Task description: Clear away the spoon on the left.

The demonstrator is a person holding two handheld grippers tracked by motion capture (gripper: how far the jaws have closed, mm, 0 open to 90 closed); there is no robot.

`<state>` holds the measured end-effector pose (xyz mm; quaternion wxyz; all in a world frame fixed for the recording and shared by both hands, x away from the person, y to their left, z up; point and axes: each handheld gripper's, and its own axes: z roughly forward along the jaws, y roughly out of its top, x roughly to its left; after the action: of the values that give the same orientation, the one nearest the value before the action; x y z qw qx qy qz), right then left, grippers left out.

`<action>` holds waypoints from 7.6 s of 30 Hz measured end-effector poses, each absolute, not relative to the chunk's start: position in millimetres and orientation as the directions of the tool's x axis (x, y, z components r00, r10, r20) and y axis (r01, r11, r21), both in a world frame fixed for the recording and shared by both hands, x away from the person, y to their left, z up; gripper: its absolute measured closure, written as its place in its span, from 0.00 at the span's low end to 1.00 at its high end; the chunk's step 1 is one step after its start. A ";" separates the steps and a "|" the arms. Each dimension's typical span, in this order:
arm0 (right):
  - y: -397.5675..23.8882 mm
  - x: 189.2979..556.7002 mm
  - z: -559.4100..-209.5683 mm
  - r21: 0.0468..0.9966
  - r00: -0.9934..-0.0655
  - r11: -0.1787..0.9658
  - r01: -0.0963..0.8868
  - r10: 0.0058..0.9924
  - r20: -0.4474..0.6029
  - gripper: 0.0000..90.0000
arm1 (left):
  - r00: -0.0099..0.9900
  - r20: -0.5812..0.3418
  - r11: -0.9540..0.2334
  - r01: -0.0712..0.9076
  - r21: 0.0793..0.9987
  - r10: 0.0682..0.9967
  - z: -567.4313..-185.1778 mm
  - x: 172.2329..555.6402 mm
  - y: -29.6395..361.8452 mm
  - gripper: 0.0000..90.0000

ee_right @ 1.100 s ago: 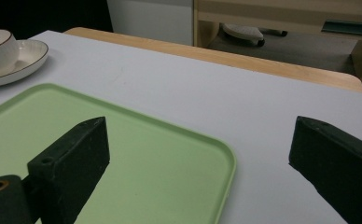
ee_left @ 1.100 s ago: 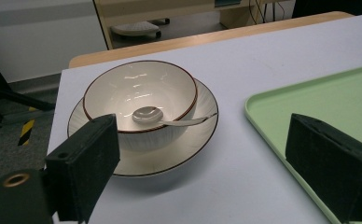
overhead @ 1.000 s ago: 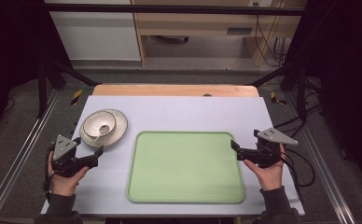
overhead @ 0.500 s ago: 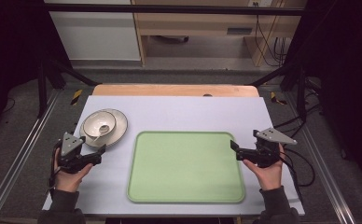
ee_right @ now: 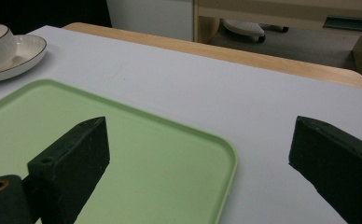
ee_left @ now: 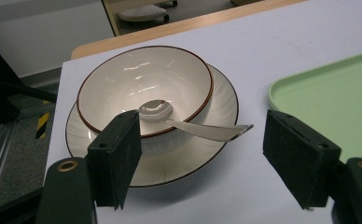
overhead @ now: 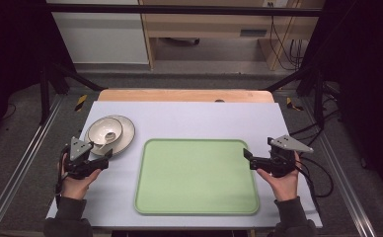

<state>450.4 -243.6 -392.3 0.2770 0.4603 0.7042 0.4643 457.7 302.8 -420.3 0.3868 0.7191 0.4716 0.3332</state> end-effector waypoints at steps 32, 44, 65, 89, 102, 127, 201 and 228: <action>-240.9 451.8 -394.3 0.902 -0.424 0.155 0.402 0.905 0.034 0.06 | 0.304 0.158 -0.278 0.409 0.869 0.940 -421.0 458.0 299.1 0.80; -240.9 451.9 -394.5 0.902 -0.424 0.157 0.403 0.905 0.032 0.06 | 0.296 0.163 -0.279 0.408 0.869 0.941 -419.3 456.5 299.9 0.88; -240.9 451.8 -394.4 0.901 -0.424 0.158 0.405 0.905 0.031 0.06 | 0.283 0.171 -0.281 0.419 0.863 0.944 -417.1 454.7 302.3 0.97; -242.2 451.2 -393.3 0.901 -0.425 0.153 0.407 0.904 0.038 0.06 | 0.290 0.161 -0.271 0.394 0.878 0.943 -410.6 449.9 305.2 0.99; -242.7 451.3 -393.4 0.901 -0.427 0.157 0.405 0.904 0.034 0.06 | 0.291 0.185 -0.286 0.360 0.888 0.939 -400.3 442.5 303.8 0.99; -243.0 451.2 -393.1 0.901 -0.425 0.156 0.405 0.904 0.034 0.06 | 0.297 0.220 -0.307 0.290 0.906 0.929 -379.5 425.2 302.8 0.99; -243.3 450.6 -392.4 0.899 -0.423 0.158 0.408 0.906 0.032 0.06 | 0.505 0.361 -0.493 0.155 0.856 0.784 -377.8 395.3 219.2 0.99; -242.4 451.1 -393.3 0.897 -0.424 0.161 0.411 0.905 0.033 0.06 | 0.567 0.401 -0.576 0.165 0.801 0.719 -401.0 398.4 192.8 0.99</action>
<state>451.1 -242.4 -393.3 0.2720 0.4624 0.7115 0.4537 398.4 192.8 -401.0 0.3693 0.8044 0.2748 0.3756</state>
